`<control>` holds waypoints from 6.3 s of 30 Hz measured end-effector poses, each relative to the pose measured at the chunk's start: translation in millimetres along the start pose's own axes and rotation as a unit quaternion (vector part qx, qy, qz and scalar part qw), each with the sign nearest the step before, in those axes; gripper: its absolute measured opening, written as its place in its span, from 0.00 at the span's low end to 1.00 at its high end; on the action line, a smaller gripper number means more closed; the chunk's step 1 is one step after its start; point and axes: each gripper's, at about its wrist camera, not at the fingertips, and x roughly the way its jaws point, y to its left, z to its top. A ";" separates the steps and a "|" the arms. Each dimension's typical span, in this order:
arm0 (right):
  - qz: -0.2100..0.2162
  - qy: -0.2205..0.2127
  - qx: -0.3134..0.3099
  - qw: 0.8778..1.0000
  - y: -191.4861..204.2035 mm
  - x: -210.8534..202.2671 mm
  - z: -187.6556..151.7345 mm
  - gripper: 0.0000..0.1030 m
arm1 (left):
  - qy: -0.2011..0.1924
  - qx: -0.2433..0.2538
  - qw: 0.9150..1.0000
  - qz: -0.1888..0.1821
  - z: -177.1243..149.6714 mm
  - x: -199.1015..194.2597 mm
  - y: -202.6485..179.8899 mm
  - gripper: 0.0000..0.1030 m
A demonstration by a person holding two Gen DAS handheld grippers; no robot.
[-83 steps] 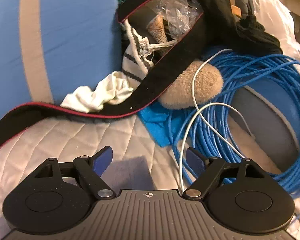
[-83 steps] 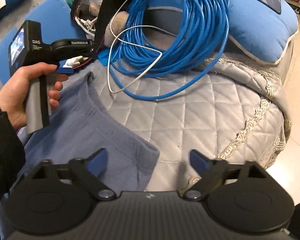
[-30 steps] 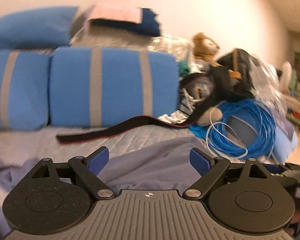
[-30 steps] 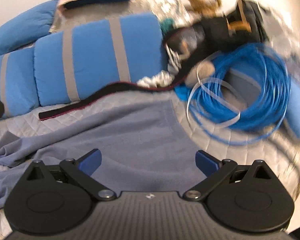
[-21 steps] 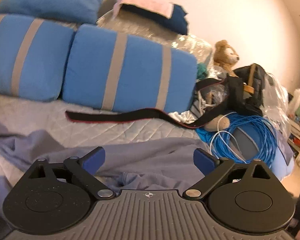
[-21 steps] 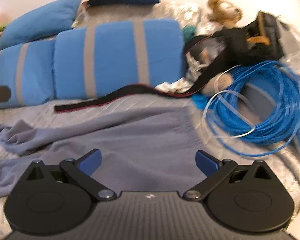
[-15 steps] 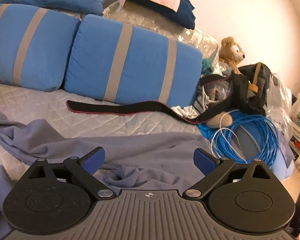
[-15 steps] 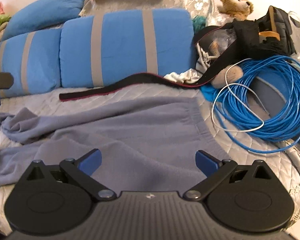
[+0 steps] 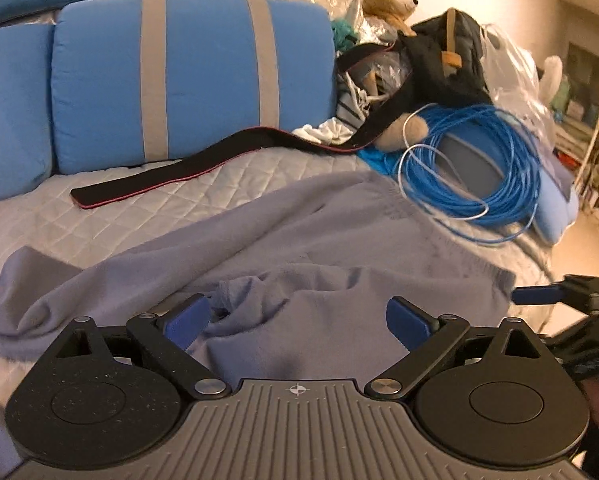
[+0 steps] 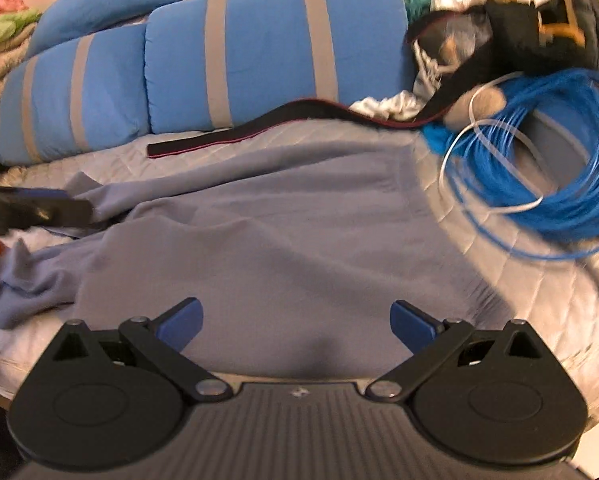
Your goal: Fold clothes
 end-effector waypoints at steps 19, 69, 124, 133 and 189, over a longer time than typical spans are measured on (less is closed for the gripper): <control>0.019 0.011 -0.012 1.000 18.8 14.3 1.9 1.00 | 0.040 -0.067 0.997 -0.010 5.3 -8.4 15.2 0.94; -0.012 -0.043 -0.079 0.996 49.9 53.2 63.8 1.00 | 0.107 0.279 0.873 0.386 -65.9 -67.2 311.2 0.92; -0.004 -0.010 -0.176 0.984 -101.0 130.9 163.2 0.83 | 0.177 0.362 0.836 0.371 -20.3 -111.8 297.7 0.03; 0.014 0.029 0.036 0.999 -173.9 201.8 190.5 0.68 | 0.188 0.355 0.836 0.374 -22.5 -100.6 310.9 0.03; -0.018 0.004 0.058 0.998 -191.3 216.1 182.7 0.09 | 0.304 0.384 0.780 0.390 -18.9 29.7 430.8 0.06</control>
